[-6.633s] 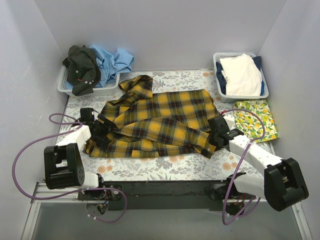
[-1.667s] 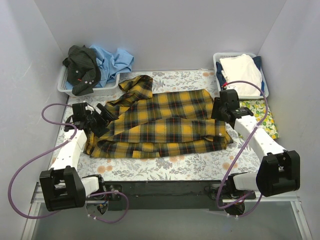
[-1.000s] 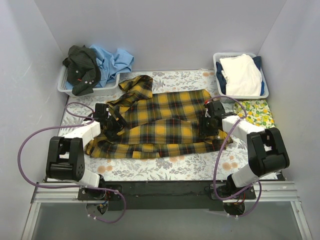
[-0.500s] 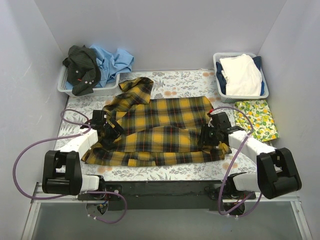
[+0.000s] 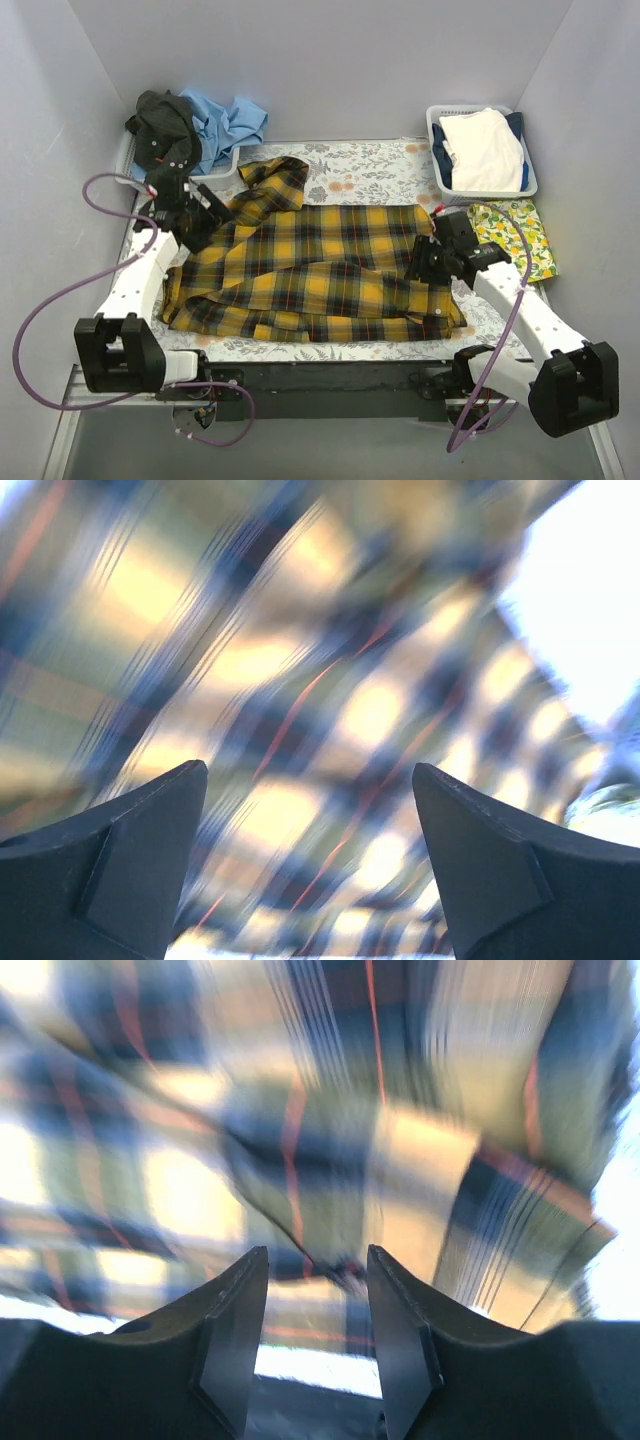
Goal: Fold and stack the long sleeve shirts
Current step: Fold the shirt
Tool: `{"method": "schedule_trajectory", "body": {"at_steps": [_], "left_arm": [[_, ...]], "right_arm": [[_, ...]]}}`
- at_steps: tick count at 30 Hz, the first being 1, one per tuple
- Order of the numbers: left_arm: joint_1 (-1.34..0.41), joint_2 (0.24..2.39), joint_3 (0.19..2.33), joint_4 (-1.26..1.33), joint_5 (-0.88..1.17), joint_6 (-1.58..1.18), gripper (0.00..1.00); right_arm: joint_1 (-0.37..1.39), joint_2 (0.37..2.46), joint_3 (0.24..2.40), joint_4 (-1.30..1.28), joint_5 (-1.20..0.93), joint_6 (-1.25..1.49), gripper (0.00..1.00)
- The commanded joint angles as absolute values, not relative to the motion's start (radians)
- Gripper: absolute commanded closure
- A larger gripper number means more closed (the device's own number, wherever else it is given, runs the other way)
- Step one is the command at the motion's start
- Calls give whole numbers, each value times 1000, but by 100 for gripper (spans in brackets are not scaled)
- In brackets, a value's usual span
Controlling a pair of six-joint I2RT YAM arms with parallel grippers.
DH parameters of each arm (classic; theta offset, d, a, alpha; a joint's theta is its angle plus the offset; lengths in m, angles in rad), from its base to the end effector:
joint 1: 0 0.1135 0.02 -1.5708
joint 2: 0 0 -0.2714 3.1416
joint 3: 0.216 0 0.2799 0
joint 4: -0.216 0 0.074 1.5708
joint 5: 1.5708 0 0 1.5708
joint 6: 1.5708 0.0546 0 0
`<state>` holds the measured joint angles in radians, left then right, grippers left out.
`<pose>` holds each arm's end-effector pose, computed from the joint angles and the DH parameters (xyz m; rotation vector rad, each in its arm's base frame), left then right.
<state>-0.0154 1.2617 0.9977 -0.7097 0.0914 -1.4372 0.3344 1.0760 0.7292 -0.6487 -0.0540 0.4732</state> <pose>0.2891 -0.0094 0.2524 -1.7217 2.0573 -0.6399 0.2244 0.0811 0.2080 0.1601 2.6042 0.3681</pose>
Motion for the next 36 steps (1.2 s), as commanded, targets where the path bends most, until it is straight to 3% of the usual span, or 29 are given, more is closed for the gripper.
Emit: {"method": "schedule_trajectory", "body": {"at_steps": [1,9,15,27,36], "left_arm": [[-6,1415,1170,-599,87,-1327,15],[-6,1731,1363,-410,143,-1080,15],[-6,1821,1397,-243,149,-976,14],[-6,2002,1523,-219,256,-825,17],[-23,1960,1391,-176,331,-868,25]], "right_arm": [[333,1182,934,-621,49,425,46],[313,1472,1189,-545,18,379,44],[308,1603,1278,-537,8,350,44],[270,1660,1319,-537,17,347,45],[262,1677,1328,-538,17,357,45]]}}
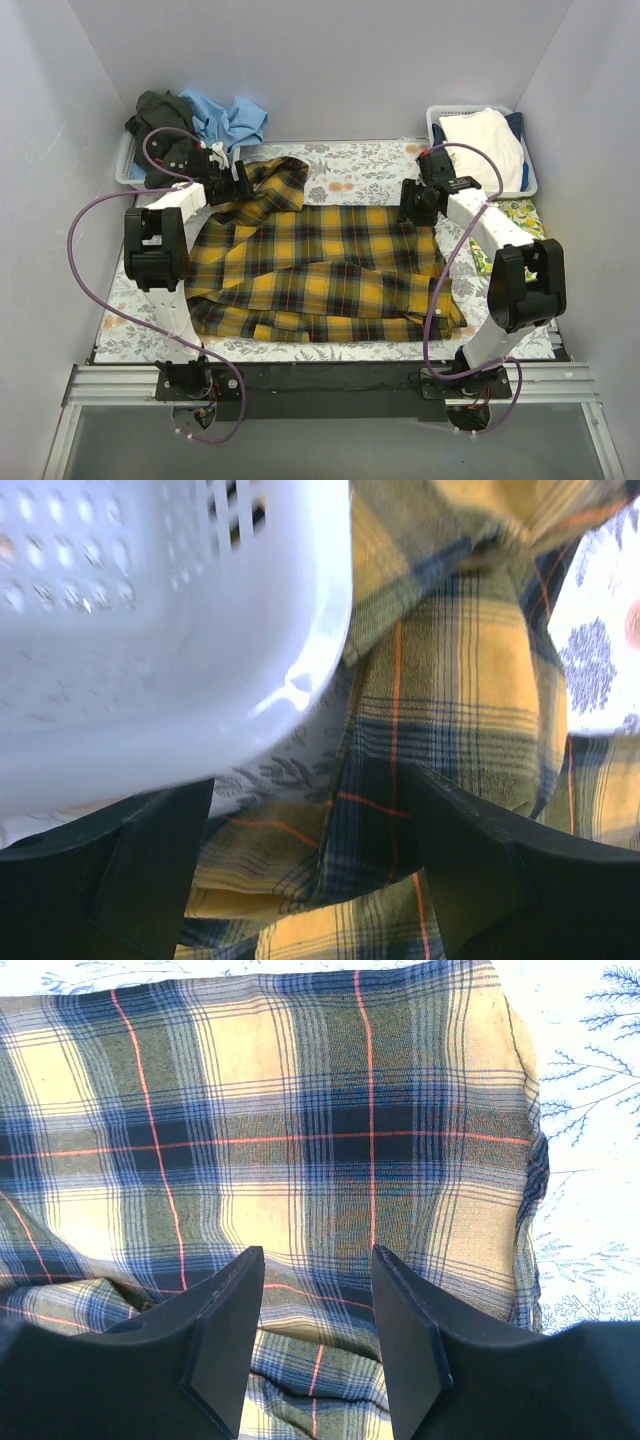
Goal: Fold and stack the long sleeve shirts
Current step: Fold the shirt
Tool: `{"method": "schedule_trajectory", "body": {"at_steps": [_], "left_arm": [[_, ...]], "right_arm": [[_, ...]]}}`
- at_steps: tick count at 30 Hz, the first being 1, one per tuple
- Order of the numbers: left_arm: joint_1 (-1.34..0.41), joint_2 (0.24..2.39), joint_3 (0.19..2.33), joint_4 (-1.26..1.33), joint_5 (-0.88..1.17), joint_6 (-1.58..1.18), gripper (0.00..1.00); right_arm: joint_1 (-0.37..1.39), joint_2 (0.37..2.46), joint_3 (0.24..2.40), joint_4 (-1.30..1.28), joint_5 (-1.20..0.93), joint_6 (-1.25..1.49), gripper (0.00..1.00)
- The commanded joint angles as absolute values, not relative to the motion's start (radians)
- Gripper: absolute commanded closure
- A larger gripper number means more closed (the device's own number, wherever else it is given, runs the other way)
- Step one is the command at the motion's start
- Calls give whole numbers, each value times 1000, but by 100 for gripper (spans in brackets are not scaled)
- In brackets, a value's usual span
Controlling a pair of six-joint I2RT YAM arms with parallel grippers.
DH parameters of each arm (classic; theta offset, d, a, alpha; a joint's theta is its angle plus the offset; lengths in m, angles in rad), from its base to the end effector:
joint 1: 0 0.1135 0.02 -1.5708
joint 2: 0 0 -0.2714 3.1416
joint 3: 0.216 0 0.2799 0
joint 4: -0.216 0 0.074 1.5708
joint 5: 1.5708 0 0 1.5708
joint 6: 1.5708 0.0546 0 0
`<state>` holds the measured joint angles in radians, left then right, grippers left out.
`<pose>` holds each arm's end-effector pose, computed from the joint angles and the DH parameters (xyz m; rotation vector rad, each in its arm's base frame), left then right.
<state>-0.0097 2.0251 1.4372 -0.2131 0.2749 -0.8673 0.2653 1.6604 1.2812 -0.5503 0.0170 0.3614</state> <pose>0.4878 -0.0196 0.1648 -0.8968 2.2929 -0.7307 0.3837 0.1033 0.2353 0.1280 2.5129 0.2372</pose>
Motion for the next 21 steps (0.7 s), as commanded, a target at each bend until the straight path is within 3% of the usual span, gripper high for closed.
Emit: {"method": "schedule_trajectory", "body": {"at_steps": [1,8,9,12,18,21], "left_arm": [[-26,1963,1387,-178,339,-868,26],[-54,1931,1356,-183,365,-884,56],[-54,1922,1356,-183,356,-890,70],[-52,1888,1379,-184,334,-896,82],[-54,1835,1443,-213,298,-908,90],[-54,1816,1451,-229,279,-911,100]], "right_arm": [[261,1680,1330,-538,17,359,45],[235,1730,1367,-545,55,354,44],[227,1758,1379,-543,55,348,43],[198,1839,1456,-540,74,324,41],[167,2024,1635,-540,136,252,39],[156,2089,1687,-566,153,238,39]]}}
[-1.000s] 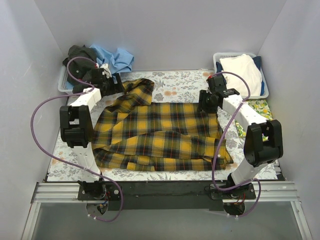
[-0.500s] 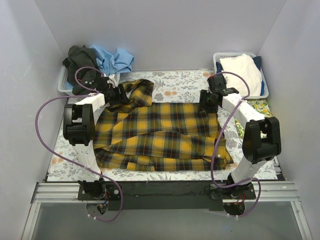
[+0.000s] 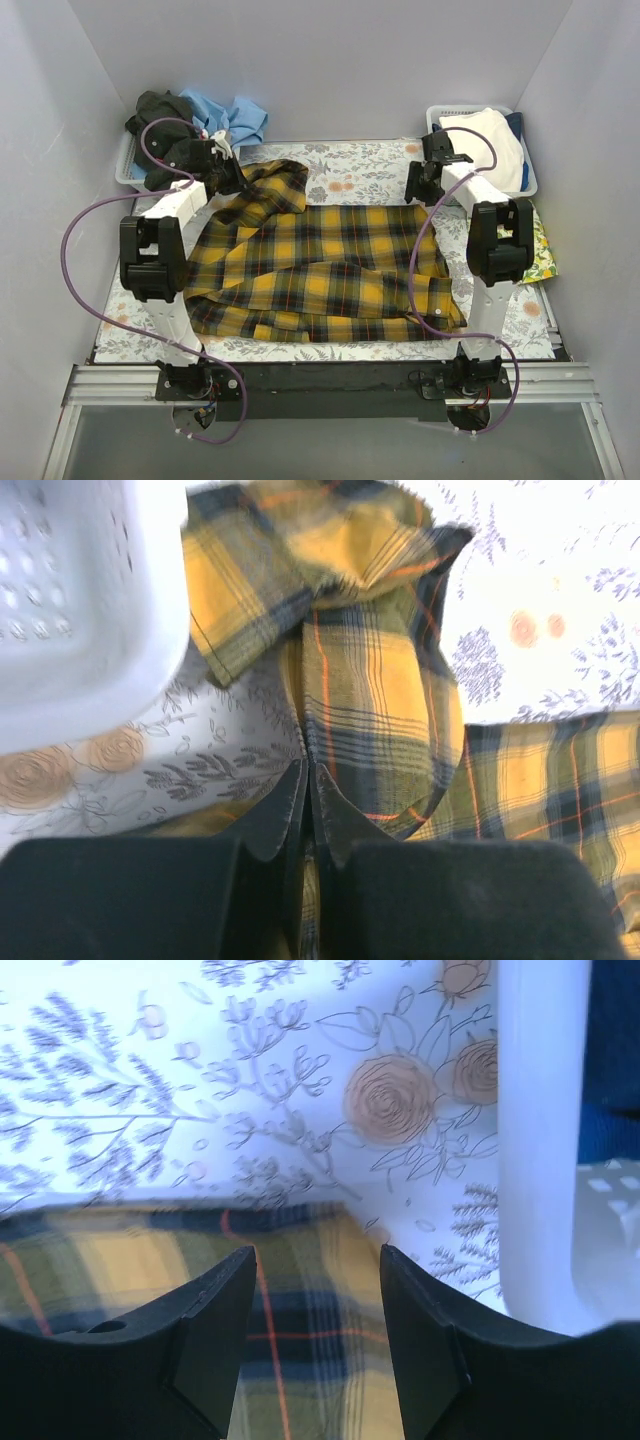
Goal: Fold and stack the long sleeve shirts
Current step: Fold the shirt
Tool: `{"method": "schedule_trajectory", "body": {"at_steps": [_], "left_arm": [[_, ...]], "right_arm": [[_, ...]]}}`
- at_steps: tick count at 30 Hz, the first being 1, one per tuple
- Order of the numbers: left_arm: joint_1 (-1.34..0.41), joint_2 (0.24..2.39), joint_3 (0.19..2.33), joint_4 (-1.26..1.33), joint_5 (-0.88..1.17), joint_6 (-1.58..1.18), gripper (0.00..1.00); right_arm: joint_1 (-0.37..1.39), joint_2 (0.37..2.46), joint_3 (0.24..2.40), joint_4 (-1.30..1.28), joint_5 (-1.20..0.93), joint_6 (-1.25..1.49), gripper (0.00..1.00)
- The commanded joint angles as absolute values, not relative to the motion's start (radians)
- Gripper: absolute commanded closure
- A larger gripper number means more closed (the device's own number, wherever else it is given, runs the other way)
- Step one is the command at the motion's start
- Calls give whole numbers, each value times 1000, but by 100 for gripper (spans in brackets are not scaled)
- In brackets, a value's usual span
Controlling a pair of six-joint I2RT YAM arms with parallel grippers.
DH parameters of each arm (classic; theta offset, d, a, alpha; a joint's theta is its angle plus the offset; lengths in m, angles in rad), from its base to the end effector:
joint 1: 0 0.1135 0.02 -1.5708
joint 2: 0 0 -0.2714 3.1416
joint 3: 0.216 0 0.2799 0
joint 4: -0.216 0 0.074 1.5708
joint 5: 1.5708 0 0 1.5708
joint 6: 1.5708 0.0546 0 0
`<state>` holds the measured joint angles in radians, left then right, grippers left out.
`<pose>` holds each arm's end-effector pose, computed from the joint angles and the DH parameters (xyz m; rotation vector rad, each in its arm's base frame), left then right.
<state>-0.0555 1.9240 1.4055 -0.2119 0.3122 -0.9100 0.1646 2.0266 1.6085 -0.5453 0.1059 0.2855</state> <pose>0.4732 -0.0431 0.2007 -0.8426 2.2587 -0.8340 0.4813 0.0741 0.1957 0.1945 2.5193 0.0462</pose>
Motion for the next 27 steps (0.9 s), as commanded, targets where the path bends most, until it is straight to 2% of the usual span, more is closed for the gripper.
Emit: {"method": "schedule_trajectory", "body": {"at_steps": [1,8,11,13,16,17,18,19,27], "left_arm": [[-54,1806,1453,-232,275,-916,100],[-54,1772,1443,-229,259,-945,100],[-54,1746,1448,-222,232,-948,100],[-54,1733,1454,-224,209,-950,100],[-54,1712,1471,-235,184,-951,100],[-54,1707,1476,-235,180,-953,100],[-54,1700,1482,-235,175,-953,100],[-54,1697,1485,-235,166,-954,100],[-52,1709,1552,-238,124,-950,100]], "right_arm": [[156,2098,1690,-566,155,236,39],[150,2155,1710,-566,133,219,38],[152,2178,1729,-575,121,218,42],[152,2186,1735,-580,106,218,47],[152,2192,1738,-578,100,213,70],[150,2192,1741,-578,101,215,83],[152,2191,1744,-580,106,218,91],[152,2189,1749,-584,113,221,97],[144,2131,1801,-583,140,233,99]]}}
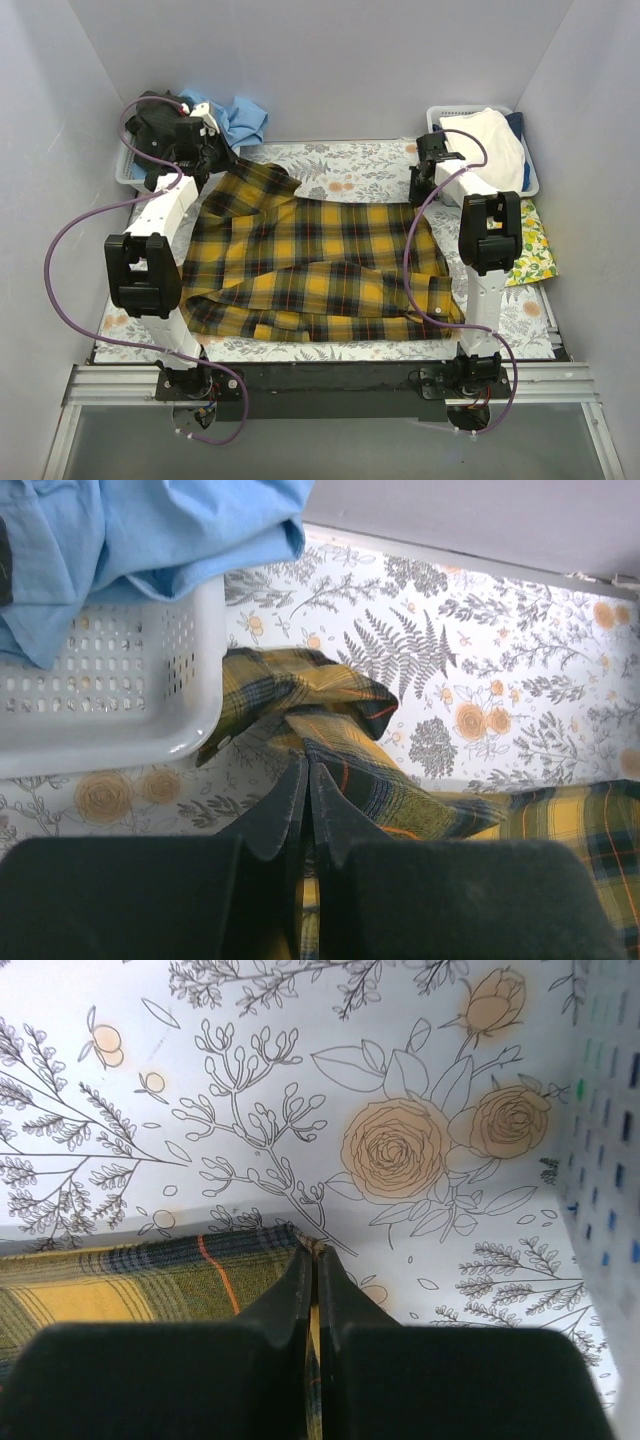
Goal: Fold and stack the long sleeve shirts
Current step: Fold the shirt
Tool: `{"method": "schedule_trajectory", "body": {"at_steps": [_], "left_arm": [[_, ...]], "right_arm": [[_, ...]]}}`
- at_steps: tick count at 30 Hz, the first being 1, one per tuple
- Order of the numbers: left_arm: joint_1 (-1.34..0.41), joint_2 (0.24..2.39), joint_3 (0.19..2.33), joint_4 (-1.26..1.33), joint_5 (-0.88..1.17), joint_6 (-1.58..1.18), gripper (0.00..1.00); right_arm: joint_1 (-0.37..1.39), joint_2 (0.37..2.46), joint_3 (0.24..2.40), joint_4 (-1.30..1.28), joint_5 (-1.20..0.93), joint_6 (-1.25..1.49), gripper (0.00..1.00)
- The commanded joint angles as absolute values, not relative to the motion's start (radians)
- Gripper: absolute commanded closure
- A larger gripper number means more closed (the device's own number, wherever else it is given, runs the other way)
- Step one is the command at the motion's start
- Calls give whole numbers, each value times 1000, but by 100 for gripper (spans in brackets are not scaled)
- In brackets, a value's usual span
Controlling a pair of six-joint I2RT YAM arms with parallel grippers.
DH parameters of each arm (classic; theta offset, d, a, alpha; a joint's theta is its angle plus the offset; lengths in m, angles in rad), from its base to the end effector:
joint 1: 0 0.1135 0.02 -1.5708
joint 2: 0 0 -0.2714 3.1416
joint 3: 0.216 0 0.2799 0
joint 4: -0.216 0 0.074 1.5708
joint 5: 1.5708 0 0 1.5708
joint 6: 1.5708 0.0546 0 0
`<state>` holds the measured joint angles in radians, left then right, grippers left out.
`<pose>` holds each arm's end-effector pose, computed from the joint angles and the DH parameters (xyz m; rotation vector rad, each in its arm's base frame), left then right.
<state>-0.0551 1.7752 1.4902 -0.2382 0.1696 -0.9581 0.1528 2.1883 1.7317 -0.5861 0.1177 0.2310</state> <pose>0.4638 -0.0348 0.2961 -0.8558 2.0106 -0.7739 0.5086 0.0718 0.1573 0.1431 2.5979 -0.0163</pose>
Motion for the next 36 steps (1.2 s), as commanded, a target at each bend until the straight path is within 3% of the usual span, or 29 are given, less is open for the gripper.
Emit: {"method": "schedule_trajectory", "body": {"at_steps": [1,15,26,36], "left_arm": [[-54,1710,1560,-239,121,-948,100],[-54,1692,1505,-271,-115,-785,100],[-54,1600,1516,-350,153,-899,100],[-54,1362,1267,-403,127,-963,100]], "right_arm": [[143,2126,1807,-581,138,230,99],[143,2008,1769,-551,109,172,99],[143,1944,1689,-546,49,170,99],[143,1862,1511,-457,61,141,99]]}}
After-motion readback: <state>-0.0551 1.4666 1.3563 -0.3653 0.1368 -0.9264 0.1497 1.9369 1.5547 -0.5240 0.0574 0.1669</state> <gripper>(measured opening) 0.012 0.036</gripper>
